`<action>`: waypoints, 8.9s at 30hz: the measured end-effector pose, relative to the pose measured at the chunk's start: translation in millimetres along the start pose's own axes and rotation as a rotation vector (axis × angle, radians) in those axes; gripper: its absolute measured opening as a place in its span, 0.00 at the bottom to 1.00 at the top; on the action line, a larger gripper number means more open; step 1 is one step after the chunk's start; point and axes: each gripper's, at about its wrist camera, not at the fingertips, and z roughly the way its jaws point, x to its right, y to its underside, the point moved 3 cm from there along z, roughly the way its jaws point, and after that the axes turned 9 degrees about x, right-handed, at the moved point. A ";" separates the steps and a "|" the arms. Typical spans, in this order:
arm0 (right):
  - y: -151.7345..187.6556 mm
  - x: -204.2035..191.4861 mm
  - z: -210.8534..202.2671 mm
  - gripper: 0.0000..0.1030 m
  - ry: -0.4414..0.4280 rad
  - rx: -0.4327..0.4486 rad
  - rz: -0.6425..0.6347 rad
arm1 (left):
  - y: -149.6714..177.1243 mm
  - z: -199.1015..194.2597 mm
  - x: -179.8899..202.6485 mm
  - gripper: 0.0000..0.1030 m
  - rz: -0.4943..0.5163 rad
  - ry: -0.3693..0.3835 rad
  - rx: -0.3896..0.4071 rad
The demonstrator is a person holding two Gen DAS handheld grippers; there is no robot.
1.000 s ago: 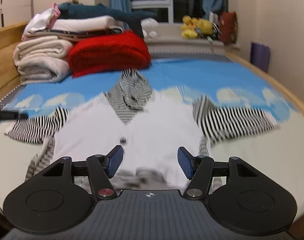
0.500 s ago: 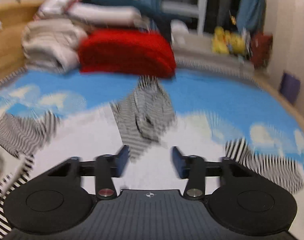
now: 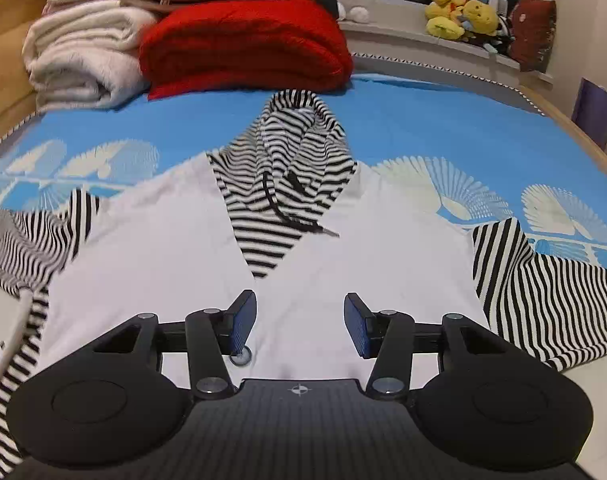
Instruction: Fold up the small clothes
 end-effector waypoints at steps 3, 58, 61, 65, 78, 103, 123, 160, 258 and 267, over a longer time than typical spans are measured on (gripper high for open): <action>5.8 0.2 3.6 0.49 0.017 -0.035 -0.035 | -4.5 4.0 10.8 0.12 0.063 -0.028 0.005; 35.9 152.5 81.0 0.09 0.338 -0.179 0.420 | 86.1 -176.0 262.5 0.38 0.496 0.419 -0.324; 16.8 136.9 65.6 0.09 0.284 -0.062 0.373 | 98.7 -164.6 256.8 0.38 0.490 0.410 -0.397; 32.2 119.6 90.9 0.28 0.024 -0.227 0.402 | 111.8 -151.8 248.6 0.45 0.500 0.350 -0.448; 26.0 147.9 62.4 0.43 0.080 -0.174 0.385 | 125.3 -188.6 282.5 0.54 0.621 0.365 -0.314; 95.3 404.3 -2.5 0.49 0.575 -0.008 0.909 | 139.9 -267.2 348.2 0.66 0.663 0.535 -0.233; 117.4 444.8 17.0 0.00 0.647 0.178 1.061 | 128.3 -251.7 337.8 0.66 0.643 0.507 -0.236; 3.0 118.8 45.3 0.44 0.174 -0.147 0.285 | 85.5 -154.3 275.9 0.55 0.328 0.425 -0.365; -4.0 160.4 32.6 0.48 0.292 -0.179 0.160 | -2.8 -190.5 447.1 0.29 0.652 0.524 0.087; 9.9 161.9 47.5 0.47 0.325 -0.236 0.022 | -6.5 -67.0 583.9 0.46 0.677 0.557 0.117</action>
